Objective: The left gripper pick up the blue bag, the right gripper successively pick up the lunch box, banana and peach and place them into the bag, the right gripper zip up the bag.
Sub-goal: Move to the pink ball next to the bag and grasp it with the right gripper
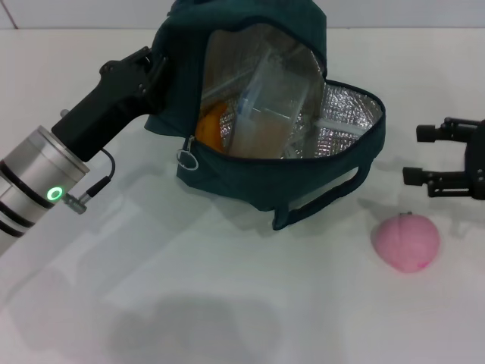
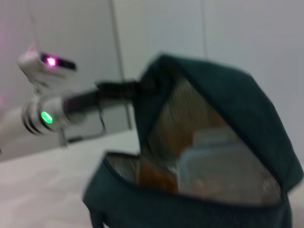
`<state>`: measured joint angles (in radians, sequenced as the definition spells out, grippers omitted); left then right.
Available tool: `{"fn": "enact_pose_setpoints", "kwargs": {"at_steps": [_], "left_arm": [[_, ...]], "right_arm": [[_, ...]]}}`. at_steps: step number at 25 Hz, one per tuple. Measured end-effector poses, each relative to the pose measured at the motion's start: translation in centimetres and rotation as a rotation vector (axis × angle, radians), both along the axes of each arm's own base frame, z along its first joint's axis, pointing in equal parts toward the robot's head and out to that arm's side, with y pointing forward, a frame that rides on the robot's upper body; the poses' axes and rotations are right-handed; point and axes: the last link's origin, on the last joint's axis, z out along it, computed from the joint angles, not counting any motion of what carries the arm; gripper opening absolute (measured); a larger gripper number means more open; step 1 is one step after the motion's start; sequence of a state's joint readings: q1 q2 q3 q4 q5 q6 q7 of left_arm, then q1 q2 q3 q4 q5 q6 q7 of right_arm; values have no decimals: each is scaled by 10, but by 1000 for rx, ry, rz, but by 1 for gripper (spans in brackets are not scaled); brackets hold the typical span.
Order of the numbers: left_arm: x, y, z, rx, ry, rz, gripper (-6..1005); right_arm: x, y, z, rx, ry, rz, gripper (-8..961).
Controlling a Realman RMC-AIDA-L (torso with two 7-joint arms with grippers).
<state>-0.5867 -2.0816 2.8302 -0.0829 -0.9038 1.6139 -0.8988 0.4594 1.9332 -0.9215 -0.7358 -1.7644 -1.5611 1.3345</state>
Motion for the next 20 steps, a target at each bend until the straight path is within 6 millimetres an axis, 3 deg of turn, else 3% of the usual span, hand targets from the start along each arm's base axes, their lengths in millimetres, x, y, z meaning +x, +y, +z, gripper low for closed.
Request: {"fn": "enact_pose_setpoints", "kwargs": {"at_steps": [4,12,20], "left_arm": [[3,3,-1,1,2,-8,46],[9,8,-2,2,3,-19,46],[12,11,-1,5,0,-25,46]], "right_arm": [[5,8,-21,14,-45,-55,787],[-17,26,-62,-43,-82,-42,786],[-35,30,-82,-134,-118,-6,785]]}}
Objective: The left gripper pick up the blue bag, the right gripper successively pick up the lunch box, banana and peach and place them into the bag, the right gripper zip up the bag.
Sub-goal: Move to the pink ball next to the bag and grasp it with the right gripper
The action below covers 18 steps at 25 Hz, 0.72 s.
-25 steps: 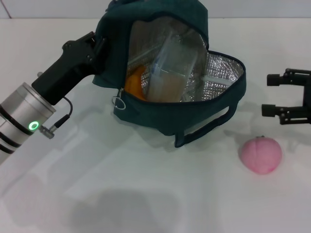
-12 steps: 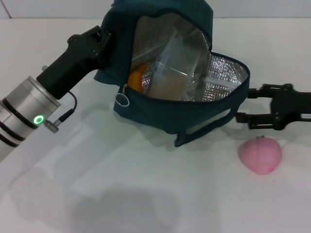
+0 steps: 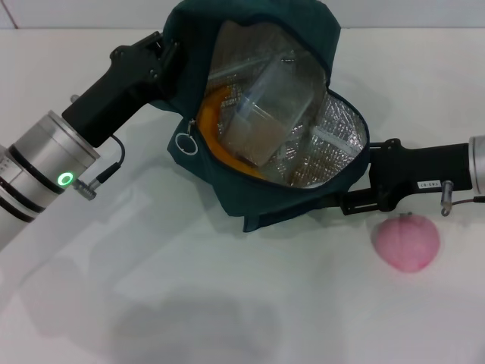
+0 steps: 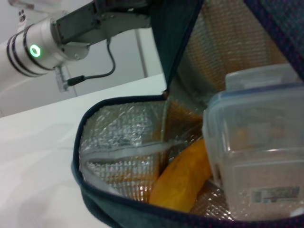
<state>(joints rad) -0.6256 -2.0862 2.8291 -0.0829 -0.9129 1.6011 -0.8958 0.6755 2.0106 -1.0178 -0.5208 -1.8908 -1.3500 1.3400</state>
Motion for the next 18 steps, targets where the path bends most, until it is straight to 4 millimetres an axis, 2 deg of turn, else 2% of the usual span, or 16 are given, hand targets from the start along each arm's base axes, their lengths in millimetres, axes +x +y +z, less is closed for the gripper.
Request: {"fn": "enact_pose_setpoints", "kwargs": {"at_steps": [11,18], "left_arm": [[2,0,-2,-4,3,-10,45],[0,-3,-2,8,14,-10,47]], "right_arm": [[-2,1,2,22,35,-10,783],[1,3,11,103,94,-32,580]]}}
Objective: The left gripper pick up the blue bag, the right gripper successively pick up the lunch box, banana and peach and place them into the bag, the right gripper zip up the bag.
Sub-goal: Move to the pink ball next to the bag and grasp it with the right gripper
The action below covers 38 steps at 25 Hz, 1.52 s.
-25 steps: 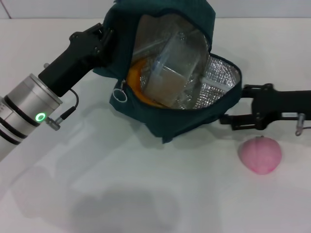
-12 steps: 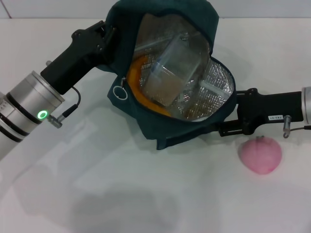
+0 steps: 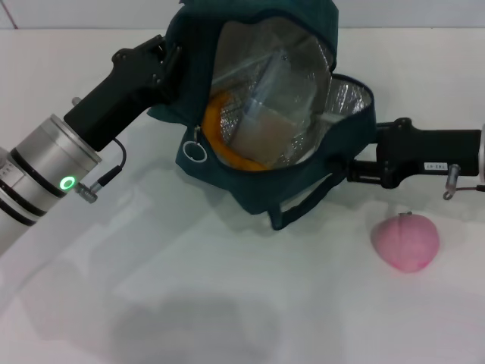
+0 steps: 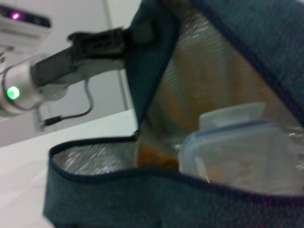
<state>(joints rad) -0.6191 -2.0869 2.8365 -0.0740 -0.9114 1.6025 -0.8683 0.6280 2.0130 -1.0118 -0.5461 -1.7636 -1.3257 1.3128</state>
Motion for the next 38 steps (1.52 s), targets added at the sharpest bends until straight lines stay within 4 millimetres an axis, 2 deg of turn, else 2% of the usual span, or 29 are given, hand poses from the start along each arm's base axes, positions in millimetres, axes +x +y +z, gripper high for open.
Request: {"fn": "enact_pose_setpoints", "kwargs": {"at_steps": [6,13,20,24,28,33,38], "left_arm": [[2,-11,-4,18,52,-71,50],[9,-53,-12,49,138,-346,53],[2,-63,-15,-43,147,-354,56],[0,-70,-20,-110,172,-382,58],[-3,-78,-24,-129,175,-382,60],[-14,-92,-25,-64,188,-354,63],[-19,-98,-26,-21,209,-344,65]], "right_arm": [[1,9,4,79,-1,-6,468],[-8,20,21,148,49,2,391],[-31,36,42,158,69,11,327],[-42,42,48,124,61,25,280],[-51,44,45,48,27,29,233],[-51,39,33,10,-17,30,187],[-50,39,32,12,-15,19,154]]}}
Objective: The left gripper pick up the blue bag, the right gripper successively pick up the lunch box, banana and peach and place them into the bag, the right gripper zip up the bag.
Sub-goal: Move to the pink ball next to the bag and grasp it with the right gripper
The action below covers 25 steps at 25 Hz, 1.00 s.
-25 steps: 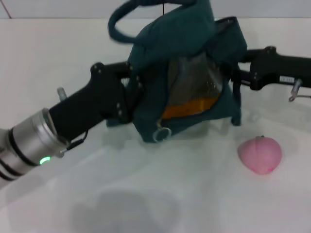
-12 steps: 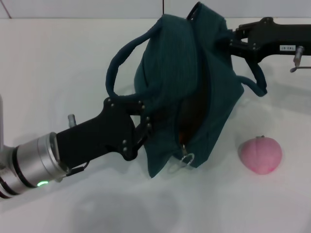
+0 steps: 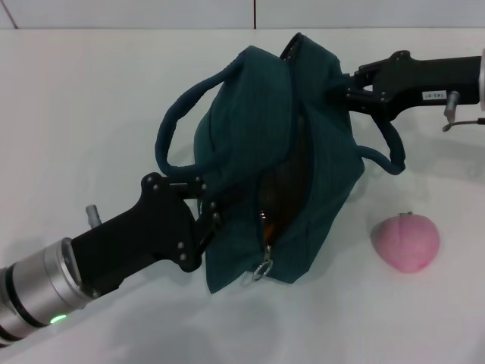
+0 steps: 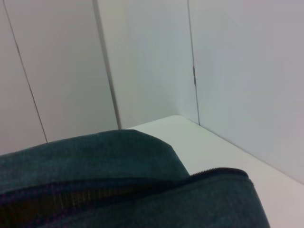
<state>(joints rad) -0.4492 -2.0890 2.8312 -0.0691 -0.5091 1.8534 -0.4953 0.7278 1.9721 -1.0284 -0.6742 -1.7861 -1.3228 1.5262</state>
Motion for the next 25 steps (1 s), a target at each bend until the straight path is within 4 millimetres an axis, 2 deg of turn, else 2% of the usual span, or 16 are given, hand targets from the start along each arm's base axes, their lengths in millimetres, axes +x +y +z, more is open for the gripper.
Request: {"fn": "enact_pose_setpoints", "kwargs": {"at_steps": [3,14,15,19,25], "left_arm": [[-1,0,0,2,5,8,67],[-2,6,-3,5,26,27,72],[-2,7,-3,8,26,30,72],[-2,10,-2,15,30,38,74],[0,13,-3,15,32,34,77]], "right_arm": [[1,-2,3,12,6,3,134],[16,-23,26,130,43,5,493],[22,-26,35,150,72,-10,528],[30,-34,45,149,108,-17,579],[36,-35,50,70,52,-48,580]]}}
